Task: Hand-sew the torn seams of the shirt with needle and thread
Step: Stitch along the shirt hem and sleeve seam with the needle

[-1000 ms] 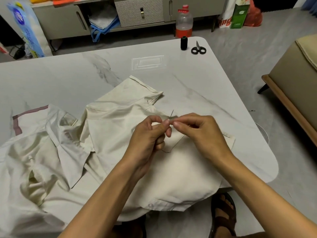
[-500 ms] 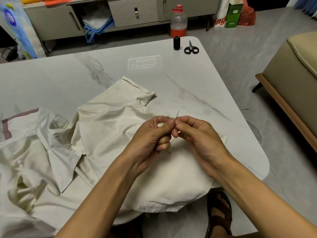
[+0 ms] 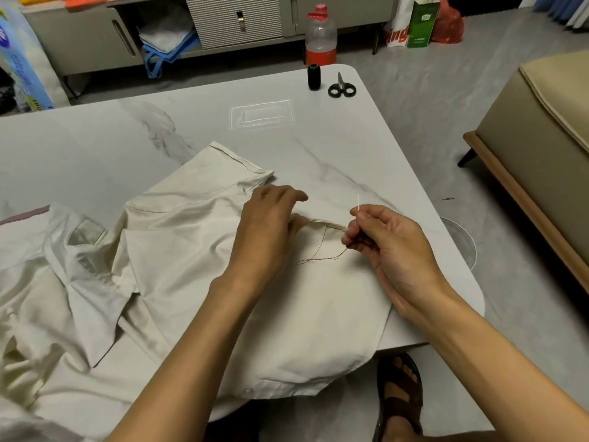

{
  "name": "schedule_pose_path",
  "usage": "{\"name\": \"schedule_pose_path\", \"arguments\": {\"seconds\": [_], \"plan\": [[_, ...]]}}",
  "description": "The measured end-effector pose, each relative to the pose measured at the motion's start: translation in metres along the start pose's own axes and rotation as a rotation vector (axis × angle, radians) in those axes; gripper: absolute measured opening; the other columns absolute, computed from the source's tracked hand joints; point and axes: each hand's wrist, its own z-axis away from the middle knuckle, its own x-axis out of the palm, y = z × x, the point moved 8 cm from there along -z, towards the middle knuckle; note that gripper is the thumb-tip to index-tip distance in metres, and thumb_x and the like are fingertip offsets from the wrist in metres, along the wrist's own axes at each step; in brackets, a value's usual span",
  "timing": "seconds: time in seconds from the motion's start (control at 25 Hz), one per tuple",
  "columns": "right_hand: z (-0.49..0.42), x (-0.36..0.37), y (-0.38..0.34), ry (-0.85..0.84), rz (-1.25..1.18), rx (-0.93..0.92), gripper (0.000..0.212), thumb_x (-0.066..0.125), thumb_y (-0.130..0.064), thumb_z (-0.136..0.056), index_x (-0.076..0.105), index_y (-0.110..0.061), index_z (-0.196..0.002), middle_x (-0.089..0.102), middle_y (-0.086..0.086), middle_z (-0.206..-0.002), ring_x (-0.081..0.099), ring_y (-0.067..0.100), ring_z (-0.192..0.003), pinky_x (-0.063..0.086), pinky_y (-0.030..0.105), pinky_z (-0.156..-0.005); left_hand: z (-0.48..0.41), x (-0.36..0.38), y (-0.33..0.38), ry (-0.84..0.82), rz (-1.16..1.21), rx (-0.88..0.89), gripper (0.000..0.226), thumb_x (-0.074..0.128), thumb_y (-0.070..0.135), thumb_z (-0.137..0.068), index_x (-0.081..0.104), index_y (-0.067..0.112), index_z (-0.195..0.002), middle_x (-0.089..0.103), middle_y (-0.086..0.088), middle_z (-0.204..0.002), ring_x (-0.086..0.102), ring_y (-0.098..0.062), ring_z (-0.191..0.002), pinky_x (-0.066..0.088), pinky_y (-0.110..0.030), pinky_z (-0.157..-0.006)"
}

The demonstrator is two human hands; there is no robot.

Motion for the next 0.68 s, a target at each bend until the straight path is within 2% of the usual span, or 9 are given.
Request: {"name": "schedule_pose_path", "arguments": {"seconds": [0.08, 0.16, 0.24, 0.28, 0.36, 0.44, 0.52, 0.68], "plan": [[0.001, 0.003, 0.002, -0.061, 0.086, -0.008, 0.016, 0.051, -0.009, -0.1, 0.065, -0.005, -0.107, 0.065, 0.005, -0.072, 0.067, 0.017, -0.073, 0.055, 0.023, -0.074, -0.005, 0.011, 0.009, -0.071, -0.012, 0.046, 0.021, 0.068, 0.023, -0.092, 0.07, 0.014, -0.112, 0.072, -0.002, -0.104, 0.06, -0.028, -0.106, 0.039, -0.041, -0.101], [0.003, 0.005, 0.005, -0.102, 0.164, 0.002, 0.017, 0.051, -0.008, -0.099, 0.068, -0.005, -0.102, 0.067, 0.006, -0.073, 0.068, 0.018, -0.074, 0.055, 0.023, -0.074, -0.007, 0.02, 0.008, -0.163, -0.032, -0.006, 0.015, 0.064, 0.025, -0.096, 0.072, 0.019, -0.107, 0.072, 0.001, -0.094, 0.063, -0.023, -0.097, 0.025, -0.04, -0.112], [0.002, 0.006, 0.008, -0.095, 0.228, 0.02, 0.017, 0.053, -0.007, -0.098, 0.069, -0.004, -0.093, 0.069, 0.008, -0.072, 0.068, 0.017, -0.071, 0.054, 0.023, -0.07, -0.008, 0.018, 0.005, -0.192, -0.016, -0.046, 0.012, 0.062, 0.025, -0.097, 0.074, 0.02, -0.099, 0.072, 0.003, -0.085, 0.064, -0.021, -0.088, 0.022, -0.037, -0.113], [0.002, 0.006, 0.009, -0.089, 0.272, 0.023, 0.017, 0.055, -0.006, -0.097, 0.07, -0.004, -0.09, 0.07, 0.008, -0.073, 0.067, 0.016, -0.07, 0.053, 0.023, -0.069, -0.009, 0.015, 0.004, -0.209, 0.05, -0.085, 0.012, 0.063, 0.024, -0.097, 0.074, 0.019, -0.093, 0.07, 0.004, -0.08, 0.064, -0.019, -0.083, 0.027, -0.034, -0.109], [0.001, 0.009, 0.011, -0.085, 0.413, -0.009, 0.017, 0.057, -0.006, -0.095, 0.07, -0.005, -0.085, 0.073, 0.007, -0.077, 0.069, 0.013, -0.069, 0.055, 0.024, -0.069, -0.008, 0.012, -0.003, -0.275, 0.214, -0.208, 0.014, 0.064, 0.021, -0.096, 0.072, 0.018, -0.085, 0.066, 0.005, -0.073, 0.061, -0.016, -0.075, 0.039, -0.026, -0.087], [0.002, 0.014, 0.011, -0.084, 0.583, -0.076, 0.017, 0.058, -0.008, -0.094, 0.07, -0.008, -0.082, 0.074, 0.003, -0.077, 0.071, 0.011, -0.07, 0.057, 0.025, -0.072, -0.004, 0.011, -0.01, -0.34, 0.302, -0.31, 0.019, 0.062, 0.019, -0.097, 0.069, 0.016, -0.08, 0.065, 0.0, -0.072, 0.055, -0.012, -0.07, 0.042, -0.028, -0.072], [0.004, 0.02, 0.009, -0.098, 0.675, -0.127, 0.018, 0.057, -0.009, -0.094, 0.069, -0.011, -0.082, 0.073, 0.0, -0.072, 0.07, 0.01, -0.066, 0.057, 0.025, -0.071, 0.001, 0.011, -0.014, -0.379, 0.346, -0.353, 0.025, 0.059, 0.02, -0.098, 0.066, 0.006, -0.079, 0.061, -0.01, -0.072, 0.048, -0.013, -0.067, 0.039, -0.032, -0.067], [0.006, 0.029, 0.007, -0.131, 0.781, -0.176, 0.018, 0.056, -0.011, -0.094, 0.07, -0.015, -0.083, 0.069, 0.0, -0.063, 0.064, 0.01, -0.057, 0.051, 0.022, -0.063, 0.004, 0.008, -0.018, -0.402, 0.38, -0.378, 0.03, 0.055, 0.022, -0.1, 0.062, -0.001, -0.082, 0.052, -0.01, -0.07, 0.042, -0.013, -0.066, 0.034, -0.032, -0.066]]}}
